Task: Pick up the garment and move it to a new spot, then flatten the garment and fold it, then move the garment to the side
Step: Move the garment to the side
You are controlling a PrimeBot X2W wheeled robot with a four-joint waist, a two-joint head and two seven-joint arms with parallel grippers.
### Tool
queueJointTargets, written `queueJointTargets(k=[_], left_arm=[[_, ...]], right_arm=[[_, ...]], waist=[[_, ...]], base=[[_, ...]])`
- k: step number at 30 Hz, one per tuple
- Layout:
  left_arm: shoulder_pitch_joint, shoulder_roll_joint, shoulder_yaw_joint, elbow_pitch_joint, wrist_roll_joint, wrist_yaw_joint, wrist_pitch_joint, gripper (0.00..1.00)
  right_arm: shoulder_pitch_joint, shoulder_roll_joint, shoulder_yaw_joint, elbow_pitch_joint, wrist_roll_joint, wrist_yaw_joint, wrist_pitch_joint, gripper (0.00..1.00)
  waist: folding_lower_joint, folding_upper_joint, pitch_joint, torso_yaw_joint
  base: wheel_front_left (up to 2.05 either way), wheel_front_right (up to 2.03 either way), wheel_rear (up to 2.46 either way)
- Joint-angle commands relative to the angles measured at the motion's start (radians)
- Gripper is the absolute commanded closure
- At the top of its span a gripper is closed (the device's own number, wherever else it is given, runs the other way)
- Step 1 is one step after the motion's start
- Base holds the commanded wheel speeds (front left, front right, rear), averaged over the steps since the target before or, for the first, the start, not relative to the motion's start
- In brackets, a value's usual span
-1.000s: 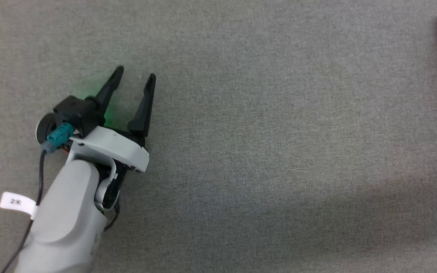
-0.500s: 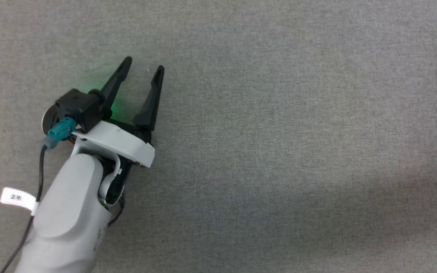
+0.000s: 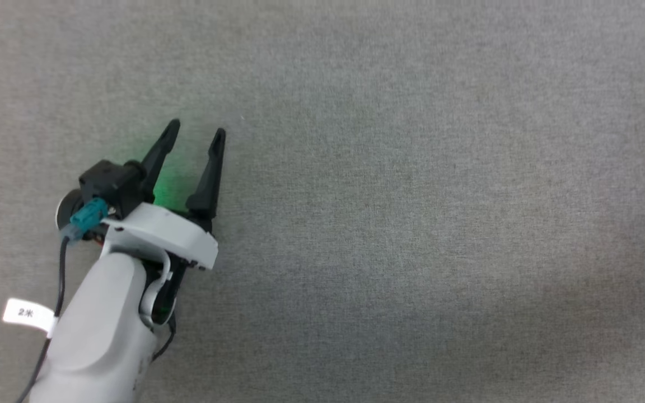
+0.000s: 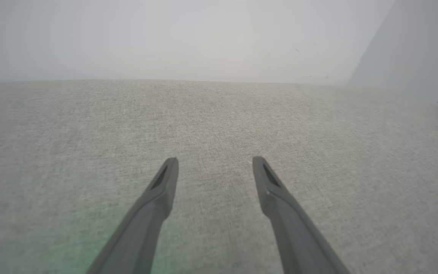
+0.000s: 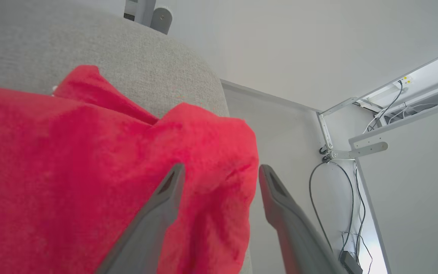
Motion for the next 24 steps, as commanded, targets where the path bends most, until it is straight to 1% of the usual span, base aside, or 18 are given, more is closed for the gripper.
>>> queueJointTargets(k=[1,7,11,16,24], left_arm=[[0.011,0.001,0.002,0.002,-0.007,0.002,-0.003,0.00],[0.067,0.010,0.028,0.004,-0.029,0.005,-0.008,0.00],[0.116,0.014,0.053,-0.007,-0.056,0.001,-0.009,0.00],[0.182,0.025,0.093,-0.033,-0.072,0.000,-0.010,0.00],[0.316,0.042,0.181,-0.102,-0.052,0.019,-0.008,0.00]], right_arm=[[-0.003,0.004,-0.001,0.003,-0.001,-0.002,-0.007,0.00],[0.021,0.044,0.006,0.013,0.005,-0.002,-0.066,0.00],[0.050,0.085,0.012,-0.001,0.033,-0.002,-0.106,0.00],[0.108,0.134,0.034,-0.036,0.073,-0.002,-0.164,0.00],[0.237,0.204,0.060,-0.129,0.132,-0.002,-0.249,0.00]], waist=[[0.0000,-0.0001,-0.027,0.011],[0.0000,-0.0001,-0.104,0.024],[0.0000,-0.0001,-0.166,0.035],[0.0000,-0.0001,-0.243,0.050],[0.0000,-0.0001,-0.351,0.063]], base=[[0.00,0.00,0.00],[0.00,0.00,0.00],[0.00,0.00,0.00],[0.00,0.00,0.00],[0.00,0.00,0.00]])
